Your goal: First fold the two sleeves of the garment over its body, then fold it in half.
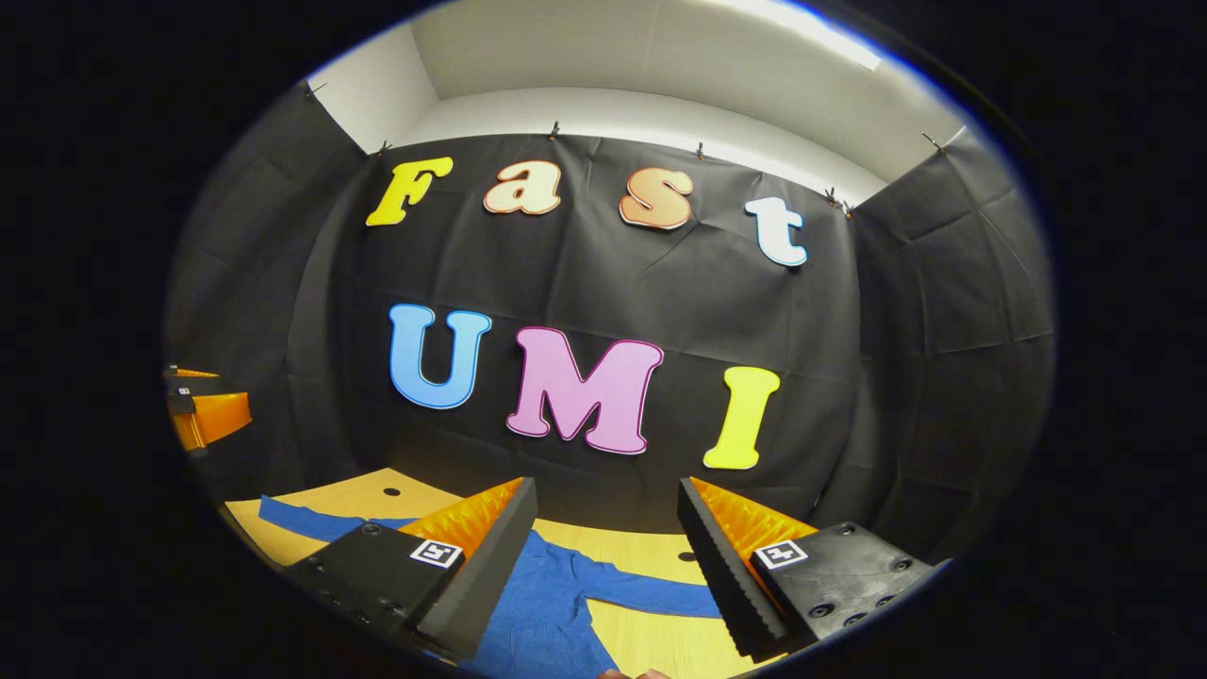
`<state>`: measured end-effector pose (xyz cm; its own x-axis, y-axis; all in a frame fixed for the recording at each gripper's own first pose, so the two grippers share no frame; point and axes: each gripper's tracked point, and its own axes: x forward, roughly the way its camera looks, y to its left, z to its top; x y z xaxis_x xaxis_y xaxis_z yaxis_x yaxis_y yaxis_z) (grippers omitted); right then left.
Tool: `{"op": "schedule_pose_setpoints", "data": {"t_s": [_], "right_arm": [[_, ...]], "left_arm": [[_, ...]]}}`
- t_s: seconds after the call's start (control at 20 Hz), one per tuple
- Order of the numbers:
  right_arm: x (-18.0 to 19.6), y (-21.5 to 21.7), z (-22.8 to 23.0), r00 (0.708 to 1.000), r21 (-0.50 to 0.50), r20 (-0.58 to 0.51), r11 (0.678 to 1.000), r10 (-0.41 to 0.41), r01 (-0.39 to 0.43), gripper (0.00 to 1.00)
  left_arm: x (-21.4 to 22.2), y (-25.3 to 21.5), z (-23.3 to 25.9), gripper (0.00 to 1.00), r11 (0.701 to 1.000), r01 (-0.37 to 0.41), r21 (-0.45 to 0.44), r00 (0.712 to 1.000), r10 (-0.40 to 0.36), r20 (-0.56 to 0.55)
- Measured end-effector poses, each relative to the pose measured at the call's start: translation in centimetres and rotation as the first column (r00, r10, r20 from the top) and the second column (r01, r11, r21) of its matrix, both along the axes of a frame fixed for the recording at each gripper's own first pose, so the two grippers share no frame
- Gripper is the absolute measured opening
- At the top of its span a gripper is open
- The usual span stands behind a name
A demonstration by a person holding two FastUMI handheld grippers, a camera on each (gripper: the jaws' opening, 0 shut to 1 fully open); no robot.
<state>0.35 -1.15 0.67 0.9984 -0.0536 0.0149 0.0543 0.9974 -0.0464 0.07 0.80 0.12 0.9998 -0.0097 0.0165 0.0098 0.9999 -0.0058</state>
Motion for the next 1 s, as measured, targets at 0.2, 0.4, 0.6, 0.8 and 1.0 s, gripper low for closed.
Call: {"op": "schedule_pose_setpoints", "data": {"t_s": [0.2,0.4,0.6,0.8,1.0], "right_arm": [[1.2,-2.2,-1.4,1.000,-0.003,-0.030,1.000,-0.010,0.010,0.92],[2.2,-8.3,-6.2,0.982,0.022,-0.153,0.993,-0.112,0.116,0.96],[3.5,-13.8,-11.0,0.954,0.008,-0.258,0.987,-0.152,0.160,0.96],[5.5,-19.1,-17.5,0.903,0.060,-0.396,0.977,-0.164,0.204,0.96],[8.4,-24.5,-25.9,0.837,0.056,-0.513,0.966,-0.190,0.254,0.96]], "left_arm": [[-0.3,0.1,0.0,0.82,1.000,0.002,0.003,1.000,-0.002,0.014],[0.1,-1.1,-1.6,0.82,0.999,0.030,-0.023,0.999,-0.030,-0.024],[1.8,-2.9,-1.8,0.82,0.999,0.036,-0.001,0.999,-0.036,-0.034],[5.0,-5.8,-1.9,0.82,0.999,0.035,-0.009,0.998,-0.035,-0.049],[9.3,-8.7,-3.5,0.81,1.000,0.013,0.013,0.993,-0.012,-0.115]]}}
